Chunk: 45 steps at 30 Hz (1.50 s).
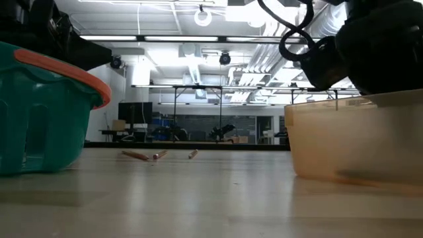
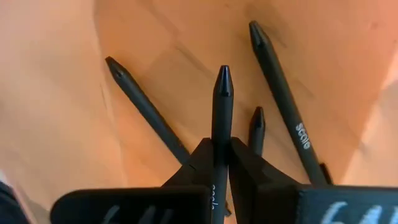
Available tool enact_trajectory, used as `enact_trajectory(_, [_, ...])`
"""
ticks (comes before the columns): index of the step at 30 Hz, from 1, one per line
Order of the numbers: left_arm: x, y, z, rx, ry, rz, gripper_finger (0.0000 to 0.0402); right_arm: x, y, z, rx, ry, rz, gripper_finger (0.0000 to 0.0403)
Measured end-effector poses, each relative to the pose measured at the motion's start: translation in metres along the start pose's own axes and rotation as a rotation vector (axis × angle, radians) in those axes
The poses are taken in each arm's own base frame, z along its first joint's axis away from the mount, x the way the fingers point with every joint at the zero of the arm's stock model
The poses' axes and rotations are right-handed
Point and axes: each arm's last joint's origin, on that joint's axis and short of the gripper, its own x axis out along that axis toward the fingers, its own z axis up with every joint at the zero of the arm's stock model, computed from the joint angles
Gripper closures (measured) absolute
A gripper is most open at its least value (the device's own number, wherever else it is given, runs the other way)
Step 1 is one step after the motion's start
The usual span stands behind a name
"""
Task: Sort pens & pencils
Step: Put the black pen into the orange bin
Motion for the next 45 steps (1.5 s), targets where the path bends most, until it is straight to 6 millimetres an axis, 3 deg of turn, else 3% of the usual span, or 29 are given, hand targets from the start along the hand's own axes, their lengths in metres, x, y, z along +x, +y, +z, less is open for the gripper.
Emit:
enact_trajectory(9, [0.000, 0.000, 0.000, 0.000, 0.000, 0.000, 0.0330, -0.001, -0.013, -0.003, -0.014, -0.025, -0.162, 0.0396])
enact_trajectory(20, [0.000, 0.000, 0.000, 0.000, 0.000, 0.000, 0.0330, 0.000, -0.011, -0.011, -0.012, 0.059, -0.142, 0.0396])
enact_trajectory(28, [0.000, 0.000, 0.000, 0.000, 0.000, 0.000, 0.0330, 0.002, -0.007, -0.023, -0.131, 0.070, -0.138, 0.0396])
enact_trajectory(36, [0.000, 0.000, 0.000, 0.000, 0.000, 0.000, 0.0330, 0.002, -0.007, -0.024, -0.092, 0.088, -0.135, 0.0396])
enact_trajectory(45, [0.000, 0.000, 0.000, 0.000, 0.000, 0.000, 0.0330, 0.023, -0.027, -0.028, -0.018, 0.197, -0.147, 0.0396])
